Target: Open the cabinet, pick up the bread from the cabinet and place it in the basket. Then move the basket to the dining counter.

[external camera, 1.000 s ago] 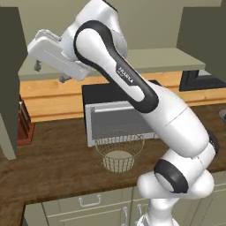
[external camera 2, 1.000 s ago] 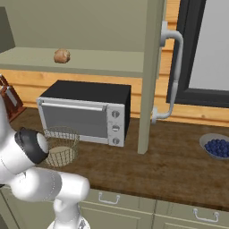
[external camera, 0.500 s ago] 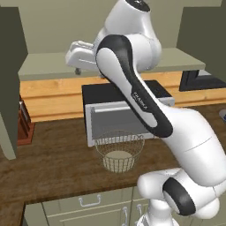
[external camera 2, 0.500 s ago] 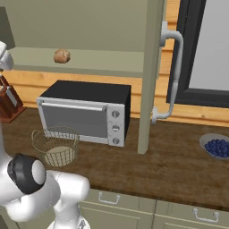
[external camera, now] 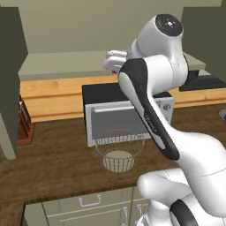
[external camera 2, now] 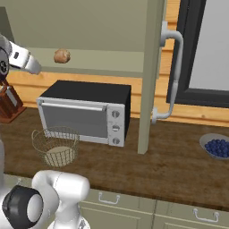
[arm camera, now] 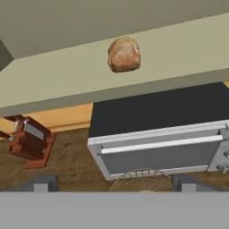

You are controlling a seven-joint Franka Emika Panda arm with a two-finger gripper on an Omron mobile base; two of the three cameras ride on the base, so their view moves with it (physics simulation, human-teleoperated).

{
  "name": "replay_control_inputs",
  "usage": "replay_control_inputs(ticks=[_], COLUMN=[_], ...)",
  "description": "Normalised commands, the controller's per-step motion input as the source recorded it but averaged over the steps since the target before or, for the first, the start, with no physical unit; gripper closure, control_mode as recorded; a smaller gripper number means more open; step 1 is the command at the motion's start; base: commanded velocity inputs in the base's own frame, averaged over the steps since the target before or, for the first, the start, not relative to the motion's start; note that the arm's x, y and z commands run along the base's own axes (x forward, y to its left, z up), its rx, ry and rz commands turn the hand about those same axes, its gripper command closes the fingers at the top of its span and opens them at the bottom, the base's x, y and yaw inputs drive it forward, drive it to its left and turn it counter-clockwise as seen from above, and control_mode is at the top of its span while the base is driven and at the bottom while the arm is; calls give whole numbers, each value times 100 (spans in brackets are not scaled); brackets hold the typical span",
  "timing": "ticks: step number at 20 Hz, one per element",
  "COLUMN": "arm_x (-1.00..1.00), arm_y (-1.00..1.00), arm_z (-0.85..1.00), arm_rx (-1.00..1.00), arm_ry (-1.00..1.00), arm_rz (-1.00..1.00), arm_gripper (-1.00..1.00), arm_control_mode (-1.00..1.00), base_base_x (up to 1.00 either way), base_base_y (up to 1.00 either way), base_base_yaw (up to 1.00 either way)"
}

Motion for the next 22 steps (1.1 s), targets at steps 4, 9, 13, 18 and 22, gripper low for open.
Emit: replay_control_inputs(ticks=[4, 9, 13, 18, 22], arm_x=[9, 40, 49, 75, 56], arm_y=[-88, -51, -13, 0, 9], arm_z=[23, 25, 35, 9, 0], arm_rx=[-4, 0, 0, 1, 0], arm_ry=[-26, -7, -7, -10, 0], arm_rz=[-6, -4, -5, -3, 0], arm_gripper=[-100, -100, -100, -100, -100], arm_control_mode=[-100, -100, -100, -100, -100], base_base_x=[0, 0, 0, 0, 0], base_base_y=[0, 0, 0, 0, 0], base_base_yaw=[0, 0, 0, 0, 0])
